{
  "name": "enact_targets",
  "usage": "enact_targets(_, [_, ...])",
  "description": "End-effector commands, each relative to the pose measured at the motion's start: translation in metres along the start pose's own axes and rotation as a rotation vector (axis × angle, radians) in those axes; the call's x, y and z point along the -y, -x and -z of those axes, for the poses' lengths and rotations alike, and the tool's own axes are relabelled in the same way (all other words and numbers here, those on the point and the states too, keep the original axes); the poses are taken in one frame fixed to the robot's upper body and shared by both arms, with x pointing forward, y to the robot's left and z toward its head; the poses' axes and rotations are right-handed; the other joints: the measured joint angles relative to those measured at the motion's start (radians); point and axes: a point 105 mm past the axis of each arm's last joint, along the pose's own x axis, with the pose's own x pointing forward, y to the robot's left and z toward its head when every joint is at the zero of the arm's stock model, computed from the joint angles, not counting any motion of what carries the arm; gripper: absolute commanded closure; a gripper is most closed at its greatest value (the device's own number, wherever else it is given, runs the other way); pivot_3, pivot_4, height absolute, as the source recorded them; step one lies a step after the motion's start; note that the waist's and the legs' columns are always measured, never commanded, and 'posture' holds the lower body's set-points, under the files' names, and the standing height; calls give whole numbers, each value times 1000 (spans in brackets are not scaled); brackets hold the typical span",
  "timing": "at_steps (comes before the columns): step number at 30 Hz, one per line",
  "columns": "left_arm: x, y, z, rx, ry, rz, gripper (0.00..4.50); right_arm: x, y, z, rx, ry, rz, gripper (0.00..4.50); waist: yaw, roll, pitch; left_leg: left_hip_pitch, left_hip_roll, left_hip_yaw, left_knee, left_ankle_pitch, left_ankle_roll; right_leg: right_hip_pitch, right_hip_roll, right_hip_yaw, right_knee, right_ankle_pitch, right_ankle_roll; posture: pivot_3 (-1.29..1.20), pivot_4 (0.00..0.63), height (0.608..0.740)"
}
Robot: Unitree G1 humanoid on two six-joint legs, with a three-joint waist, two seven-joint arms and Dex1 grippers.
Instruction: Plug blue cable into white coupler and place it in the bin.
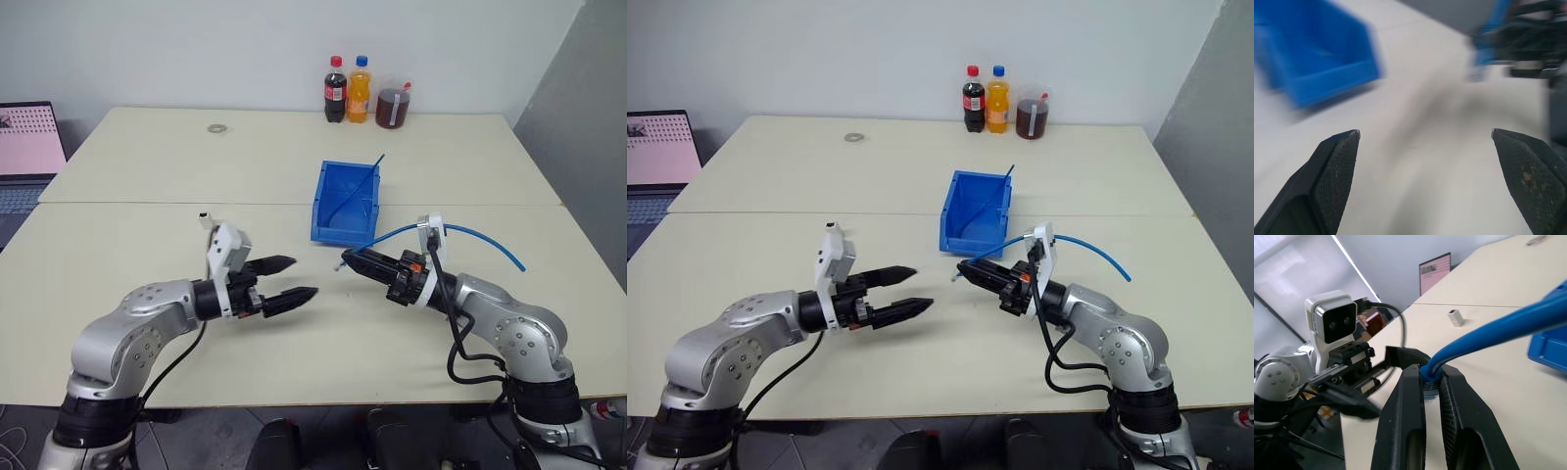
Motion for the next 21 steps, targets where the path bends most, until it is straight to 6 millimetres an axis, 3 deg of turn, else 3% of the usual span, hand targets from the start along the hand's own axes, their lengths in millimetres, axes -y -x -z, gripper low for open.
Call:
enact_targets(1, [-55, 18, 1, 23, -139, -415, 0, 0, 2, -9, 35, 40, -8, 4386, 5, 0, 0, 0, 0, 0, 0, 0, 0, 0, 0, 0, 0, 0, 0, 0, 150, 740])
enact_targets(7, [-113, 31, 8, -50, -115, -822, 0, -1, -2, -6, 6, 65, -22, 4387, 16, -1, 0, 0, 0, 0, 0, 0, 0, 0, 0, 0, 0, 0, 0, 0, 150, 740])
enact_targets(21, [-159, 12, 0, -127, 17, -1006, 0, -3, -6, -9, 12, 91, -35, 4387, 15, -2, 0, -1, -1, 0, 0, 0, 0, 0, 0, -4, 0, 1, 0, 0, 150, 740])
